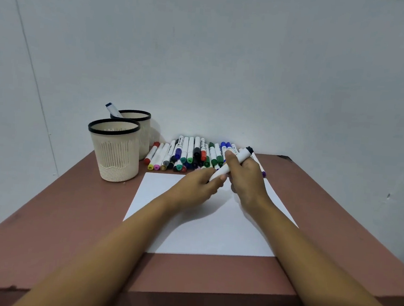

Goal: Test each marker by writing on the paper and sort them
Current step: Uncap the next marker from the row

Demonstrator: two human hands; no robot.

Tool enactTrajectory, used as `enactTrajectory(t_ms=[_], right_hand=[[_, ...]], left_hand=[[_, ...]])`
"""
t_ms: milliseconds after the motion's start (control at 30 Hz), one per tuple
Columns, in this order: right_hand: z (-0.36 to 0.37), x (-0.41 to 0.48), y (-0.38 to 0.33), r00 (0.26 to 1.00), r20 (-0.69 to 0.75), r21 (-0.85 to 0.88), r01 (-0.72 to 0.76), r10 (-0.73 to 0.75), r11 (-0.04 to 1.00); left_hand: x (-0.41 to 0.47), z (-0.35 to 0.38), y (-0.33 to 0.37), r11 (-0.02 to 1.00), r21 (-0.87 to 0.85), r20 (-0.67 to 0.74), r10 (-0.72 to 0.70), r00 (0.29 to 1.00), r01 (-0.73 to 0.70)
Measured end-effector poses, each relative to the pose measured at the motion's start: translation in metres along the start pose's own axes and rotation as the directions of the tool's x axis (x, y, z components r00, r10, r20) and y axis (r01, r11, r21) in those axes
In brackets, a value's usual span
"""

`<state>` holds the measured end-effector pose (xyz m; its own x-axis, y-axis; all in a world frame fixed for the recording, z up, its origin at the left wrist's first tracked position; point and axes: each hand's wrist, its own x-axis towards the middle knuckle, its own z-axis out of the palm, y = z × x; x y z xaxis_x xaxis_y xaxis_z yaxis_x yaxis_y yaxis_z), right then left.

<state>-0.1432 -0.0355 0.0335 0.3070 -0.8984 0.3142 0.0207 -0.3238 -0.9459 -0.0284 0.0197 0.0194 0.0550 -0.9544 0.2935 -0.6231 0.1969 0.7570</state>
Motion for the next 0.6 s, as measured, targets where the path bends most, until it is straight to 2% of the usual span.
enactTrajectory(t_ms=[100, 367, 533, 600], right_hand=[[0.000, 0.000, -0.002, 0.999, 0.049, 0.043, 0.012, -0.014, 0.999], [-0.003, -0.002, -0.007, 0.992, 0.106, 0.111, 0.051, -0.062, 0.993], [-0.004, -0.003, -0.010, 0.992, 0.103, 0.122, 0.064, -0.077, 0.991], [-0.004, -0.004, -0.010, 0.992, 0.082, 0.071, 0.085, -0.091, 0.994]], left_hand=[[-0.004, -0.002, 0.005, 0.985, -0.174, 0.028, 0.022, 0.999, -0.017], [-0.009, -0.006, 0.013, 0.938, -0.343, 0.053, -0.043, 0.998, 0.058], [-0.009, -0.007, 0.013, 0.923, -0.374, 0.052, -0.072, 0.996, 0.087], [-0.008, -0.008, 0.011, 0.956, -0.283, 0.017, -0.072, 0.997, 0.073]])
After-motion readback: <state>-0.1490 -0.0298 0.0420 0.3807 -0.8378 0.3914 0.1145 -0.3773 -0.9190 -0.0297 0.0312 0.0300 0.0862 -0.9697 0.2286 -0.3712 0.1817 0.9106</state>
